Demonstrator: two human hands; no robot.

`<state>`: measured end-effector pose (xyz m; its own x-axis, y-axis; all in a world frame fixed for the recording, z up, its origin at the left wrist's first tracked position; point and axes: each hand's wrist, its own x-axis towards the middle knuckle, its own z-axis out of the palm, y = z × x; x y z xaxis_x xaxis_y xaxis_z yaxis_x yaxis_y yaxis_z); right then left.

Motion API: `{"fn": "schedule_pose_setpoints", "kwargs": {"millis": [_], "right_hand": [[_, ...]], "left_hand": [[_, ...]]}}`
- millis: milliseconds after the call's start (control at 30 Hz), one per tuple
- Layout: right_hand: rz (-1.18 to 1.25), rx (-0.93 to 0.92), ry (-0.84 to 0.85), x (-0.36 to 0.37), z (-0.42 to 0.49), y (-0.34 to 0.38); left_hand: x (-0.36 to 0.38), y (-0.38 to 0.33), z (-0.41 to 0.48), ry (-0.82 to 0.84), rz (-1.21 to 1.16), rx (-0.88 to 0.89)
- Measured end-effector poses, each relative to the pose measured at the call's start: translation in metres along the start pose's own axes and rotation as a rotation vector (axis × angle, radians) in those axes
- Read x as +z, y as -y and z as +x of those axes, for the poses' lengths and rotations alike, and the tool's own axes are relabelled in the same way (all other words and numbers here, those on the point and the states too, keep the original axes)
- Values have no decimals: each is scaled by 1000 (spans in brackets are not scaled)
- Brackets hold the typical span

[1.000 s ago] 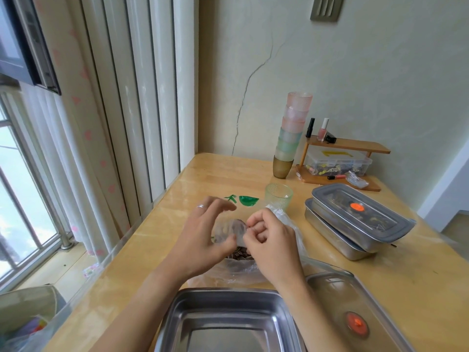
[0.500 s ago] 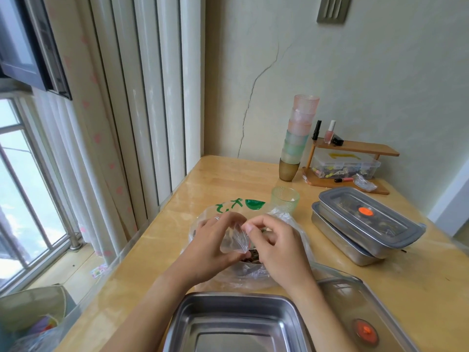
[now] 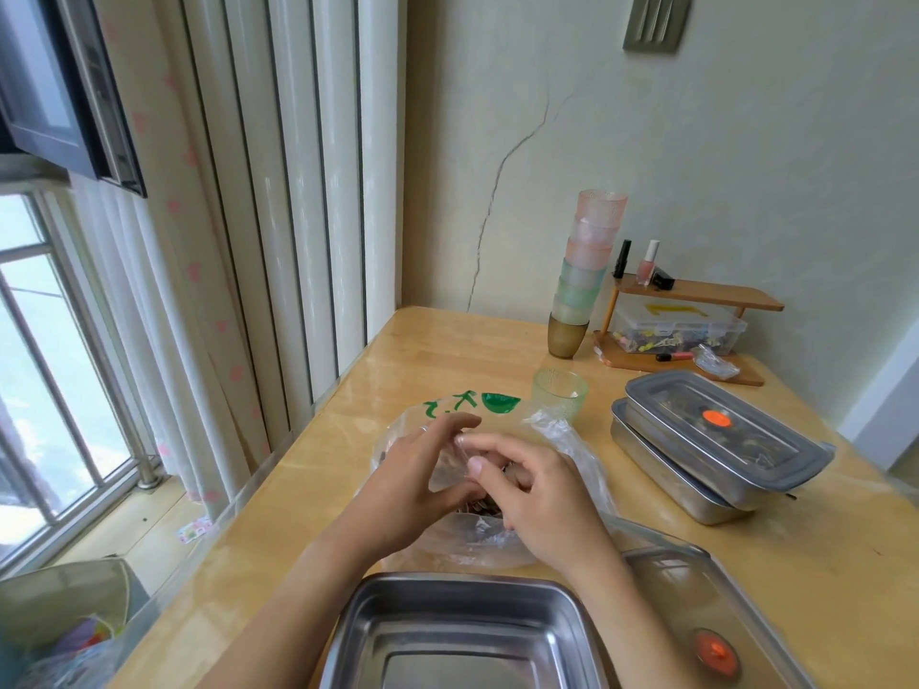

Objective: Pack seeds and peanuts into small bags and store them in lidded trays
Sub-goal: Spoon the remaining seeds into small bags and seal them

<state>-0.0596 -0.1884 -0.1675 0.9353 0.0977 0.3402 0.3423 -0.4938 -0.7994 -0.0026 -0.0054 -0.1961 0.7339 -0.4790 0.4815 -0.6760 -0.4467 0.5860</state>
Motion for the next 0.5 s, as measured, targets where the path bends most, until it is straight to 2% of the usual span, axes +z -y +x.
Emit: {"fn": "schedule_pose_setpoints", "kwargs": {"millis": [300, 367, 433, 500], "right_hand": [[-21, -24, 98, -4, -6, 5], [46, -6, 112, -10, -7, 11], [141, 42, 37, -20, -8, 15], [20, 119, -132, -39, -6, 12]], "left_hand": [[-4, -5, 2, -48, -123, 32], [-3, -1, 2, -66, -114, 17], [-3, 5, 1, -102, -89, -13], [-3, 14, -1, -173, -41, -57]]}}
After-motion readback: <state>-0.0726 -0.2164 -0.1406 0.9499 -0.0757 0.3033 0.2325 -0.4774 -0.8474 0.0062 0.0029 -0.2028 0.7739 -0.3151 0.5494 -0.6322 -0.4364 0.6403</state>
